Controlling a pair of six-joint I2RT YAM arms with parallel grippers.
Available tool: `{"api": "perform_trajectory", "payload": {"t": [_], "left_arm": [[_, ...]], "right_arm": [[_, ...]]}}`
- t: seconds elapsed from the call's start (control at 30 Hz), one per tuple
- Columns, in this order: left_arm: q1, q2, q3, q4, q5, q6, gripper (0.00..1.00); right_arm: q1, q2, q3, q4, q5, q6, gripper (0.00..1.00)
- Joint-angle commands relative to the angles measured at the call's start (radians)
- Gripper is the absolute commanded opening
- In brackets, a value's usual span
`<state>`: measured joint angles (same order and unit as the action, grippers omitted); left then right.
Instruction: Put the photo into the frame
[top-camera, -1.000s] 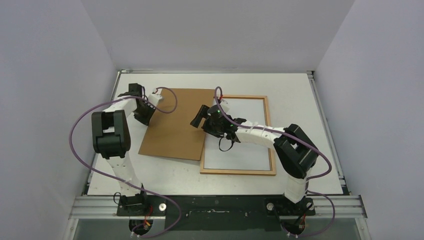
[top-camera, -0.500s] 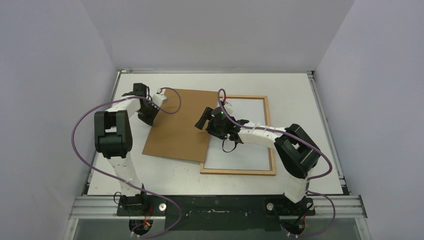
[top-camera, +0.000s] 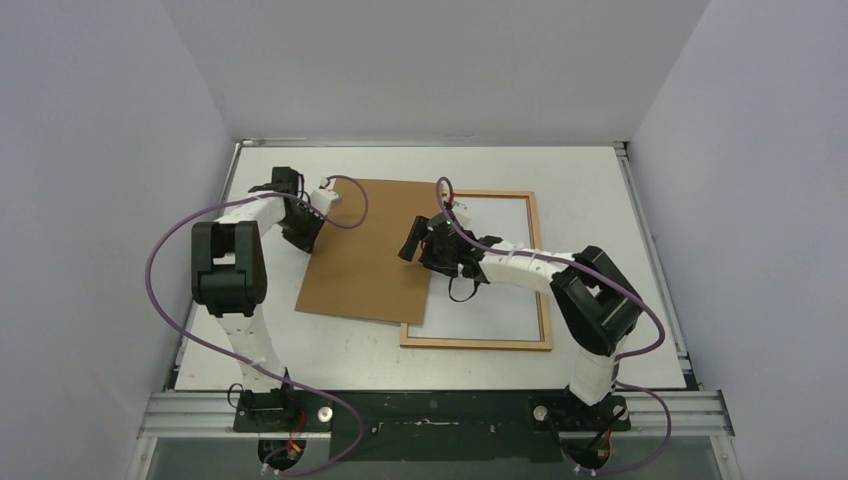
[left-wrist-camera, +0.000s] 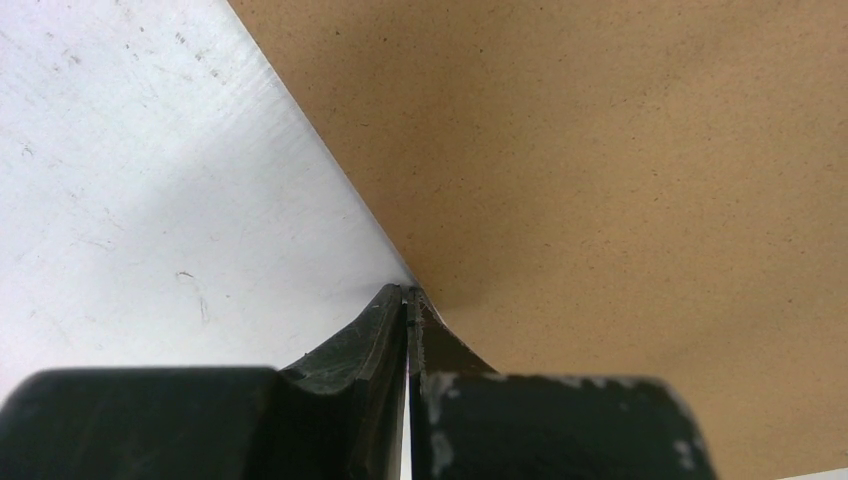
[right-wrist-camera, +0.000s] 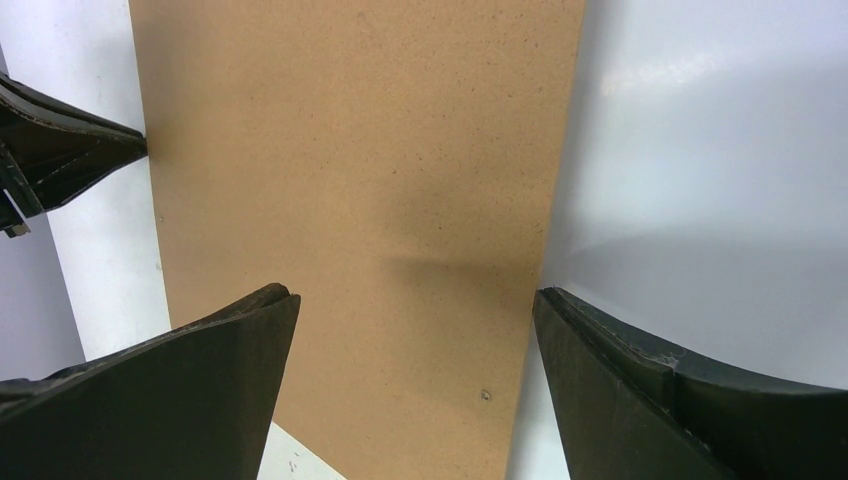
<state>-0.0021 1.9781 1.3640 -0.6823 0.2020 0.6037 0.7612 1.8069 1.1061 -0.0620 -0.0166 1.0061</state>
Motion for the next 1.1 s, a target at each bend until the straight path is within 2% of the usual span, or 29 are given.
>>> {"api": "perform_trajectory", "payload": {"t": [0.0,0.5,1.07], "left_arm": [[-0.038,0.028,-0.029,-0.106,0.148,-0.04,0.02],[-0.036,0.045,-0.022,-0.105,0.132,-0.041,0.02],[-0.033,0.051,-0.017,-0.103,0.122,-0.046,0.01]], "right_arm": [[0.0,-0.067,0.05,0.106,-0.043,-0.01,0.9],[-0.042,-0.112,0.02,0.08,-0.055,-0.071,0.9],[-0.076,-0.09,-0.032,0.079,-0.086,-0.075,0.9]]}}
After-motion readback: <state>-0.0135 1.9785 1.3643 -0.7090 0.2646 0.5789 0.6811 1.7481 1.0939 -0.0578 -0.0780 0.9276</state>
